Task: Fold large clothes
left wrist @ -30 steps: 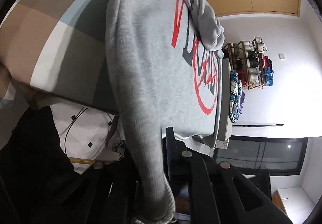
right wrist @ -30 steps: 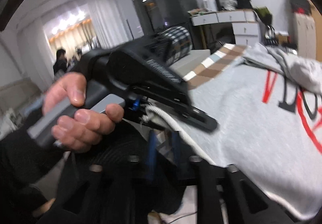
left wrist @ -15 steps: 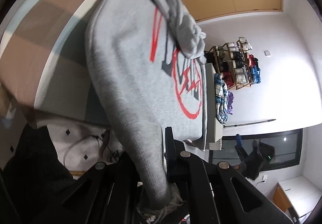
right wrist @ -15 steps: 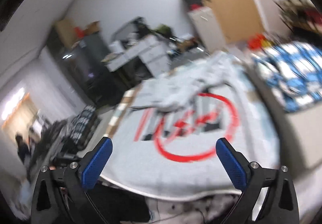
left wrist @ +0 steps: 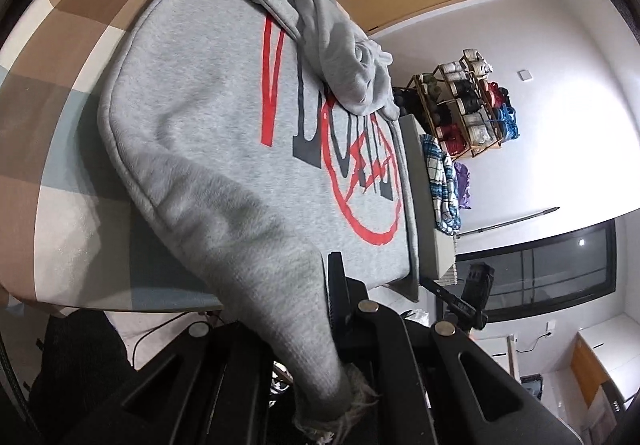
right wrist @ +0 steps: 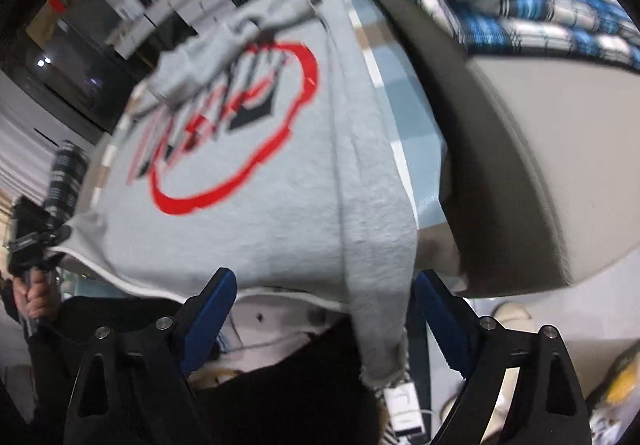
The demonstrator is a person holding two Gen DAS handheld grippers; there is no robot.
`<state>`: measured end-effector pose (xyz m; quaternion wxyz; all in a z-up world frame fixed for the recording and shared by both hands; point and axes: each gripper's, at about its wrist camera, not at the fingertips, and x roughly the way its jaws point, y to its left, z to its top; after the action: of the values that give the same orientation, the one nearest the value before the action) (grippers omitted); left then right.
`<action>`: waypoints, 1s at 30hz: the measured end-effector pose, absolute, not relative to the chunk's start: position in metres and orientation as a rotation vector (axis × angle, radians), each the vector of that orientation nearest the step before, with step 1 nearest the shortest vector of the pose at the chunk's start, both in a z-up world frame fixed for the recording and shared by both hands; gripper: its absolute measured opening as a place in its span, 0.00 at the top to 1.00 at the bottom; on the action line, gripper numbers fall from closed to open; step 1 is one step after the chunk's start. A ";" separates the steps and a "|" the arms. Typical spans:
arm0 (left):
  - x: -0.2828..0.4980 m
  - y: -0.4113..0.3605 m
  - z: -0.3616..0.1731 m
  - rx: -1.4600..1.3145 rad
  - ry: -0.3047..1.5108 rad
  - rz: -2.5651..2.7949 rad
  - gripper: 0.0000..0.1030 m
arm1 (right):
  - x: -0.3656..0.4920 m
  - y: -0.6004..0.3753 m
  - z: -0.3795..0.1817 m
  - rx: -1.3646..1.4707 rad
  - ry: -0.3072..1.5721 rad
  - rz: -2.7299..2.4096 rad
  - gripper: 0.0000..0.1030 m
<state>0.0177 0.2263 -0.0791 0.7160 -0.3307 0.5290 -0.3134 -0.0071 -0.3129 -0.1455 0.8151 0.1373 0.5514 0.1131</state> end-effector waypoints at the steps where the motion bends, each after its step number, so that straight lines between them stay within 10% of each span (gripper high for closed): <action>1: 0.017 0.228 -0.082 -0.739 1.172 -0.693 0.98 | -0.005 -0.310 -0.150 0.292 1.191 0.239 0.17; 11: 0.012 0.245 -0.083 -0.703 1.194 -0.629 0.98 | -0.011 -0.317 -0.158 0.269 1.174 0.238 0.90; 21: 0.015 0.249 -0.090 -0.709 1.210 -0.594 0.98 | 0.002 -0.308 -0.096 0.610 0.933 0.616 0.92; 30: 0.014 0.254 -0.095 -0.721 1.222 -0.587 0.98 | 0.067 -0.186 -0.085 0.286 1.071 0.629 0.91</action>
<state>0.0144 0.2544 -0.0946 0.7197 -0.3259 0.5526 -0.2654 0.0665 -0.1860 -0.0847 0.8038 0.1334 0.5000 0.2935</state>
